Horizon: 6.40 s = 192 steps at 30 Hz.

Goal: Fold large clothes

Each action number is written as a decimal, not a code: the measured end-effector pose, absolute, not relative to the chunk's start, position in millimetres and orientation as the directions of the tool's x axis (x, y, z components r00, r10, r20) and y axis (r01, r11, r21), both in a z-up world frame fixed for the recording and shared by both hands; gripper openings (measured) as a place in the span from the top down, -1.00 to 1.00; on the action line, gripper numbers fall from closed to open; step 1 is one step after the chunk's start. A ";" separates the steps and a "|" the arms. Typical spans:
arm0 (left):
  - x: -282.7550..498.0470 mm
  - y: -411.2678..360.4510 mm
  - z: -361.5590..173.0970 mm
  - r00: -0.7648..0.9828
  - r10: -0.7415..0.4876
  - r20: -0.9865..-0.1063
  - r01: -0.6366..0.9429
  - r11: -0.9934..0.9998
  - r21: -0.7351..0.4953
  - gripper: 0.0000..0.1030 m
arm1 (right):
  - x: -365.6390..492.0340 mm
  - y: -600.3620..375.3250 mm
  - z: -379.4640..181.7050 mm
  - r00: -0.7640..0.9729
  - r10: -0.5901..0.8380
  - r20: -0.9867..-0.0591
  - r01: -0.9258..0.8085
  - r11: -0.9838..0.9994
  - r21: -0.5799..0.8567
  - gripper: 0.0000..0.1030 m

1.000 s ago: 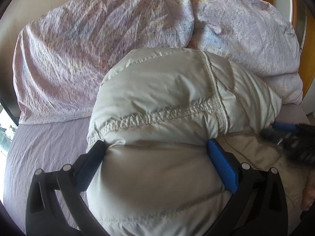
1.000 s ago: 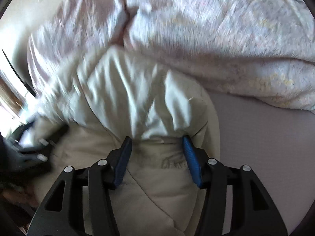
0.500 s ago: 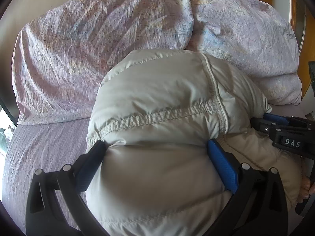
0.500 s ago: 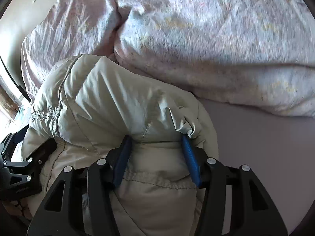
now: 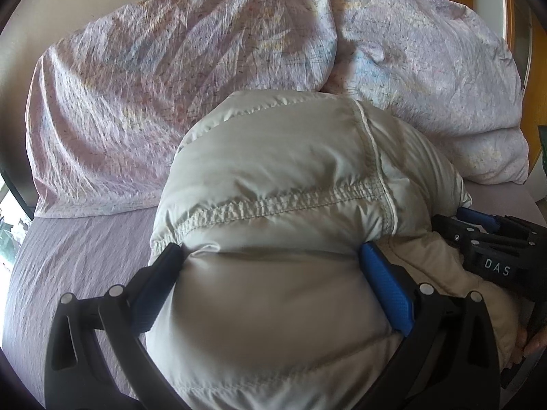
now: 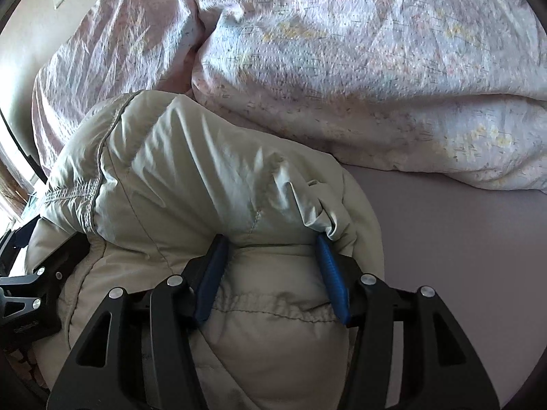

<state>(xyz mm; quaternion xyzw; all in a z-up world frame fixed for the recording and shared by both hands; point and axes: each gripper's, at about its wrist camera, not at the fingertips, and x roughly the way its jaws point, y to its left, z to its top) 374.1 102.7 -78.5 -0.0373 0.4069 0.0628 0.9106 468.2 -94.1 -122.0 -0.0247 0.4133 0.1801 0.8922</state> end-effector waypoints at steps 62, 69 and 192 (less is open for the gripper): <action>141.0 107.0 -7.4 0.600 -0.071 -0.797 -0.153 0.967 -0.201 -0.97 | 207.9 -124.7 -39.8 0.550 0.316 -0.773 -0.321 0.935 0.154 -0.97; 144.0 102.6 -6.2 0.607 -0.071 -0.792 -0.141 0.971 -0.195 -0.97 | 207.6 -123.2 -42.1 0.551 0.327 -0.768 -0.329 0.931 0.161 -0.97; 159.5 97.9 -12.9 0.598 -0.100 -0.795 -0.138 0.964 -0.225 -0.96 | 218.5 -132.3 -43.3 0.559 0.344 -0.755 -0.307 0.931 0.197 -0.97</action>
